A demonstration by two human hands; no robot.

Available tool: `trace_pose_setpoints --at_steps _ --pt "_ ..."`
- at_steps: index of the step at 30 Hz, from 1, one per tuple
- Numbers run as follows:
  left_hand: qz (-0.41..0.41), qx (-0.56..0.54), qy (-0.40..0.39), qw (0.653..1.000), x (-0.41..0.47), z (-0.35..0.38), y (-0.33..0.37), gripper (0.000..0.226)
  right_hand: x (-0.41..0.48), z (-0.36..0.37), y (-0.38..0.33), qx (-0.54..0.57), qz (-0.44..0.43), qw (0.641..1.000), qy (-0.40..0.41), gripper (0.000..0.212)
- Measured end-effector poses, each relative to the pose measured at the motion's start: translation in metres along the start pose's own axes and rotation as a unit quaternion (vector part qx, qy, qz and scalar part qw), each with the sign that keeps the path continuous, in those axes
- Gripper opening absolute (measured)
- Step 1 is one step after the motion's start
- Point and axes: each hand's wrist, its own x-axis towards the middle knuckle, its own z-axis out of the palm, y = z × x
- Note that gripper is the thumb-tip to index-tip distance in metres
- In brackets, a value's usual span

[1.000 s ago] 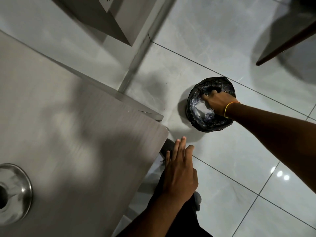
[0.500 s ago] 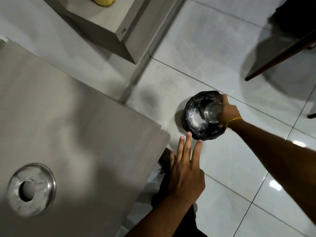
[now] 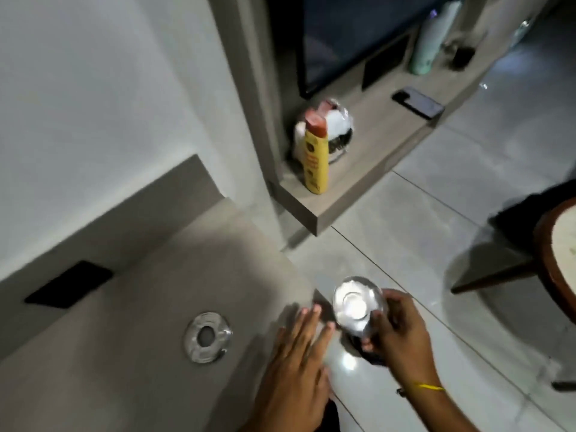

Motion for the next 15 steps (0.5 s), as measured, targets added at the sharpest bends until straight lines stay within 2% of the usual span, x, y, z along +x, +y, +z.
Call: trace_pose_setpoints --at_steps 3,7,11,15 --pt "-0.087 0.014 0.051 0.995 -0.024 -0.038 -0.043 0.078 -0.021 0.060 -0.044 -0.072 -0.081 0.991 -0.074 0.032" --pt "-0.232 0.032 0.115 0.965 -0.073 -0.070 -0.097 0.078 -0.047 0.146 -0.079 -0.140 -0.184 0.955 -0.185 0.033" --pt "-0.337 0.064 0.126 0.931 -0.139 -0.079 -0.138 0.079 -0.080 0.235 -0.087 -0.217 -0.170 0.908 -0.316 0.034" --pt "-0.420 0.096 0.117 0.895 -0.188 -0.071 -0.156 0.078 -0.105 0.302 -0.077 -0.293 -0.179 0.849 -0.402 0.036"
